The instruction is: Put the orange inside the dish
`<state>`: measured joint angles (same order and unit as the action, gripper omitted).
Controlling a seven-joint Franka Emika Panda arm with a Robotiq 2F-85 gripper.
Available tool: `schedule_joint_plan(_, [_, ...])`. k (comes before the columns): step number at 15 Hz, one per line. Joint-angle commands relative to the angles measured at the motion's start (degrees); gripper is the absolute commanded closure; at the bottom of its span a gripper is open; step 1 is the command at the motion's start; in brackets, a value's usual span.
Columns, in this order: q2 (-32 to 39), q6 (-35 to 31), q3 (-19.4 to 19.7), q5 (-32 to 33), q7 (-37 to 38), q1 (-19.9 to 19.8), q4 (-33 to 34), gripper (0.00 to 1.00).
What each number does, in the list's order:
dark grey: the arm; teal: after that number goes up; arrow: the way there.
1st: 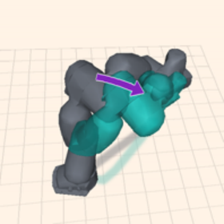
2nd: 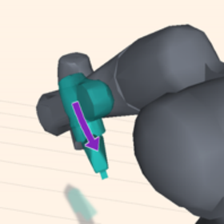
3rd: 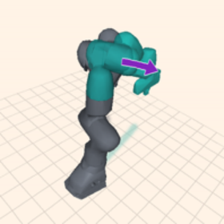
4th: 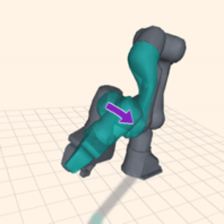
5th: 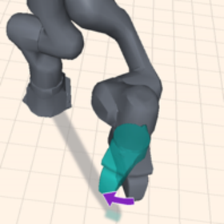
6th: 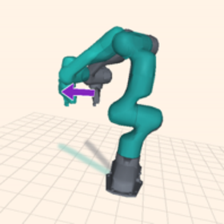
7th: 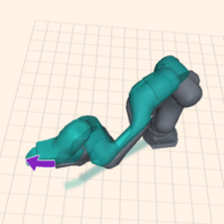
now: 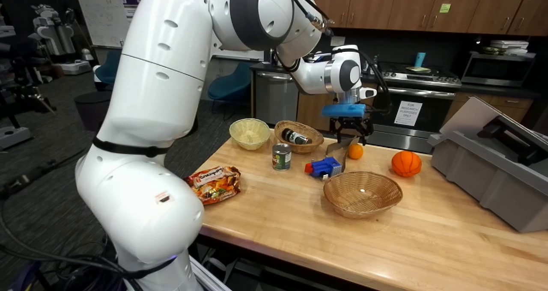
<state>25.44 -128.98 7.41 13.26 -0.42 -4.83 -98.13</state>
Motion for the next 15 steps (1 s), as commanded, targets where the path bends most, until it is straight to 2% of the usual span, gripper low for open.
schedule_joint_plan(1, [-0.53, 1.93, -0.73, -1.40, -2.05, -0.73, 0.58, 0.00])
schedule_joint_plan(15, [-0.05, 1.52, -0.22, 0.11, -1.26, -0.12, 0.52, 0.00])
